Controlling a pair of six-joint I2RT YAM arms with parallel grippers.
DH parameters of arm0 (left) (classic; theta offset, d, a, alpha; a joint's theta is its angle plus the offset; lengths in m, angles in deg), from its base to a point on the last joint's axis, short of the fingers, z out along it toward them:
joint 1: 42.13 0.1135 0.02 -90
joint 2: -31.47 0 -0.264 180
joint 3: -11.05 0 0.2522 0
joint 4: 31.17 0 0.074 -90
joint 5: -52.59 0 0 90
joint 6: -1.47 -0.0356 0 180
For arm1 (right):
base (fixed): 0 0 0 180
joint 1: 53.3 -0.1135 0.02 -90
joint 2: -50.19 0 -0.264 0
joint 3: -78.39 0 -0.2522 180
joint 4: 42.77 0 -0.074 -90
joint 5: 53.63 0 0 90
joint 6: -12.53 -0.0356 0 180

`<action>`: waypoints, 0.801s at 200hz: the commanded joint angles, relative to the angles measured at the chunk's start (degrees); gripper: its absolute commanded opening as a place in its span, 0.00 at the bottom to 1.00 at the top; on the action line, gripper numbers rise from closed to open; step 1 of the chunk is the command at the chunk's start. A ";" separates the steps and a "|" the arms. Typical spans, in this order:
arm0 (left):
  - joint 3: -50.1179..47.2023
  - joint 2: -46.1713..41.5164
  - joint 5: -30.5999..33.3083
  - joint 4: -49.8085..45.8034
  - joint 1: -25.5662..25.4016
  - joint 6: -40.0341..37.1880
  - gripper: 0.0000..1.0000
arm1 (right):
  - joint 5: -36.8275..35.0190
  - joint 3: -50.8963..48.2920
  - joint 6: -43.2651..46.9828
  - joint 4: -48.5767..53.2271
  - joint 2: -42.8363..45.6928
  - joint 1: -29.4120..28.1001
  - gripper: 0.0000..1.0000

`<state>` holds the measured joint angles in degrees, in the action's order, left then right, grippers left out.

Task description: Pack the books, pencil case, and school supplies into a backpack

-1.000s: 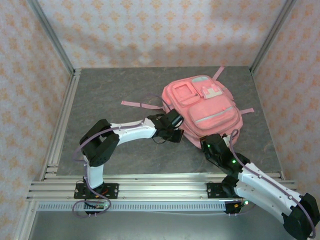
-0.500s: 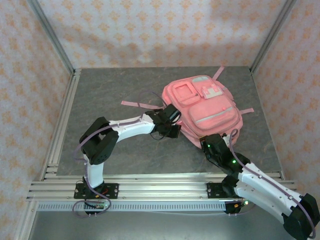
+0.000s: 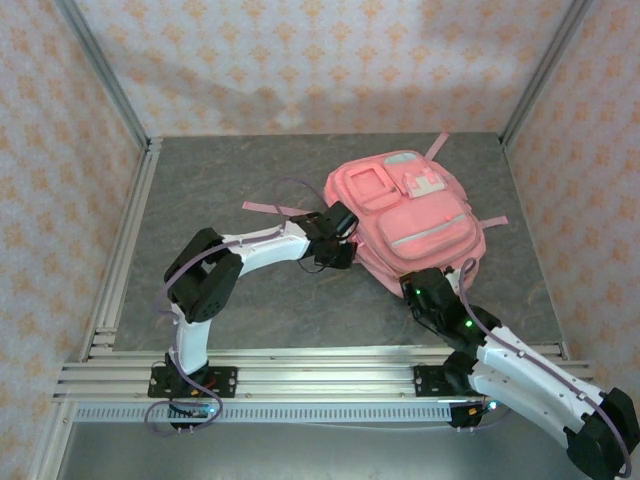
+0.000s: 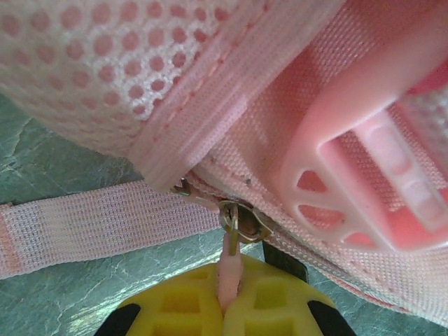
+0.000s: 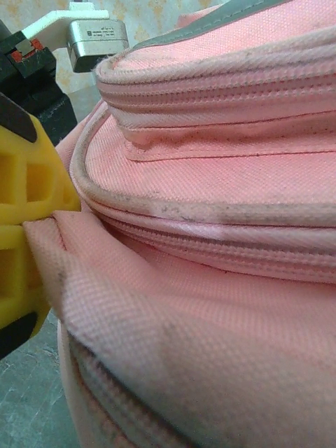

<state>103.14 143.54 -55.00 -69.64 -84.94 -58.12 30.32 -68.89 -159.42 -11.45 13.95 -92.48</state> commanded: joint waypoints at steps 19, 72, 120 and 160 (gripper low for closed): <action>2.01 0.86 5.89 -1.94 3.84 2.50 0.00 | -3.26 -0.17 1.34 4.69 0.83 0.68 0.00; 0.40 0.79 4.99 -0.79 4.92 2.72 0.00 | -3.19 -0.29 1.60 4.32 1.18 0.77 0.00; -0.08 0.43 5.63 -0.79 6.02 3.15 0.00 | -2.97 -0.80 1.88 3.12 0.70 1.03 0.00; -1.92 -1.69 1.99 1.49 6.16 4.15 0.22 | -1.56 -0.70 2.90 0.81 -0.21 1.12 0.00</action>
<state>103.33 144.24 -56.53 -69.48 -82.69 -56.52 30.78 -68.91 -158.59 -11.87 14.19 -92.09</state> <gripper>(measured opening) 0.142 0.042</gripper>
